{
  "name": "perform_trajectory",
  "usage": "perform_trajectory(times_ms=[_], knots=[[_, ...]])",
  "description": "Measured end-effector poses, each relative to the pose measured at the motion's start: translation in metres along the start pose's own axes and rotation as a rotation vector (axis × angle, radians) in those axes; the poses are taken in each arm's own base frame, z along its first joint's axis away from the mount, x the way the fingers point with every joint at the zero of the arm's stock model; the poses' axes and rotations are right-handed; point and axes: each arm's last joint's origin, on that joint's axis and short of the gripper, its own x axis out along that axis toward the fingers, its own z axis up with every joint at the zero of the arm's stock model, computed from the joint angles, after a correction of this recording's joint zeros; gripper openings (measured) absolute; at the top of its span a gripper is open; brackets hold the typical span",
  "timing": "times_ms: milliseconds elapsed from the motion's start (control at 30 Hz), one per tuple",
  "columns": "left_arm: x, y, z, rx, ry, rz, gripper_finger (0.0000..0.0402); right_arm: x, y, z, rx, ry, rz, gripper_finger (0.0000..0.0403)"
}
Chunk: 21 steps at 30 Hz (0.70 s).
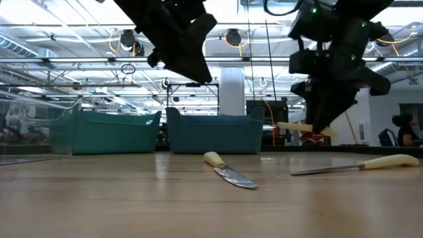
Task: Sort silverware by color (type)
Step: Put the top right yellow table knife into the transparent bin
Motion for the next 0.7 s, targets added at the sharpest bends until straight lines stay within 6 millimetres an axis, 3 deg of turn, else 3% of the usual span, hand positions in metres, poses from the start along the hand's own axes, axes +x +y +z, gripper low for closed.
perform_trajectory(times_ms=[267,567,700], knots=[[-0.012,-0.016,-0.004,0.028,-0.028,-0.056,0.0102,-0.002,0.019,0.017,0.152,-0.156,0.018,0.0067],[-0.064,-0.029,0.005,0.032,-0.167,-0.095,0.0102,0.005,0.05,0.023,0.146,-0.495,0.106,0.0067],[-0.083,-0.035,0.005,0.033,-0.217,-0.084,0.0102,0.004,0.057,0.023,0.134,-0.556,0.107,0.0067]])
